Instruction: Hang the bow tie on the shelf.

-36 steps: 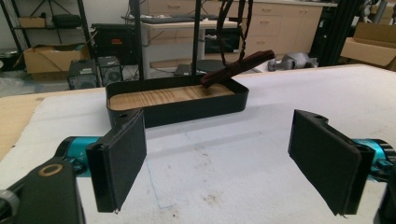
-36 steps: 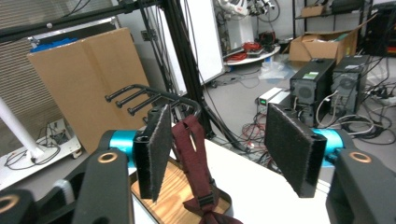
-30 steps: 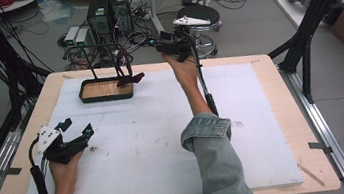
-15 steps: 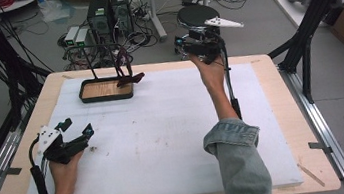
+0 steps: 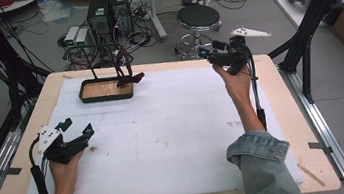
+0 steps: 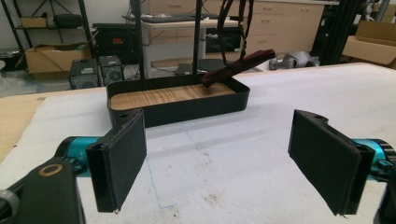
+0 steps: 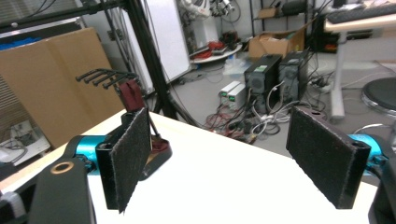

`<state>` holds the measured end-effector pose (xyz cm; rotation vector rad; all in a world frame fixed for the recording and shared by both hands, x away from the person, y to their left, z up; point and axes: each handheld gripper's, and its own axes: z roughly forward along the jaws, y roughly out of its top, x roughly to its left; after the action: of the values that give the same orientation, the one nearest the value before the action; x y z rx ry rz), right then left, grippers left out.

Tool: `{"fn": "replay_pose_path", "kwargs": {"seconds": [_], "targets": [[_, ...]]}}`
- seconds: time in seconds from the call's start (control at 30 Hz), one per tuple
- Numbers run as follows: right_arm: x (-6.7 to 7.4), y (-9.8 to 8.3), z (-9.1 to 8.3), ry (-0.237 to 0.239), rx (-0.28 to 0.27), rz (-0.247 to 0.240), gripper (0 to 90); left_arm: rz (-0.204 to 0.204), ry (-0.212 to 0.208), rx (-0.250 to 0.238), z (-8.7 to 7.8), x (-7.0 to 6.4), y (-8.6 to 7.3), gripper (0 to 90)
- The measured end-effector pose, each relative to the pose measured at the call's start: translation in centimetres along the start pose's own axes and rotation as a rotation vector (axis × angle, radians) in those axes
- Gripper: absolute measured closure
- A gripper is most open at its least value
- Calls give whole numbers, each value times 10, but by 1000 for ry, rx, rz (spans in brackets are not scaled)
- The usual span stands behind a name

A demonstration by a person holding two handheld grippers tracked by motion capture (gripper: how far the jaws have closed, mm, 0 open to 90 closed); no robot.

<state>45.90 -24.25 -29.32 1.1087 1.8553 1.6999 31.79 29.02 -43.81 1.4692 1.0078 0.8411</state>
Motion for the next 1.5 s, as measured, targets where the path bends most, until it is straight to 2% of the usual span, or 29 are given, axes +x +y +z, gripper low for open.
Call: {"fn": "replay_pose_path", "kwargs": {"seconds": [0.03,0.07,0.1,0.13,0.2,0.23,0.43,0.77,0.9,1.0,1.07,1.17,1.2,1.4,1.5], "targets": [[1,-4,-5,-24,-28,-22,225,-1,0,-1,0,0,0,196],[1,-6,-9,-35,-34,-36,222,0,0,0,0,0,0,196],[-1,-7,-11,-18,6,-19,212,0,0,1,0,0,0,196],[-3,-9,-13,-6,19,-3,212,1,2,2,0,0,0,196],[-2,-18,-20,-21,-3,-19,215,1,2,2,0,0,0,196],[-2,-22,-24,-30,4,-32,215,1,1,3,0,0,0,196],[-4,-42,-39,-22,28,-17,213,3,1,2,0,-1,0,196],[-1,-77,-72,-48,9,-9,202,9,4,6,0,-1,0,196],[5,-95,-83,-82,0,-47,191,8,5,5,0,-1,0,196],[7,-100,-85,-72,93,-18,153,9,6,6,0,-2,0,196],[8,-103,-86,-64,127,-4,155,9,6,6,0,-2,0,196],[15,-117,-92,-99,69,-33,197,11,8,7,0,-2,0,196],[16,-120,-93,-104,69,-45,196,11,8,7,0,-2,0,196],[18,-148,-102,-133,67,-32,179,12,7,7,0,-2,0,196],[19,-160,-105,-149,84,-36,170,17,9,9,0,-2,0,195]]}}
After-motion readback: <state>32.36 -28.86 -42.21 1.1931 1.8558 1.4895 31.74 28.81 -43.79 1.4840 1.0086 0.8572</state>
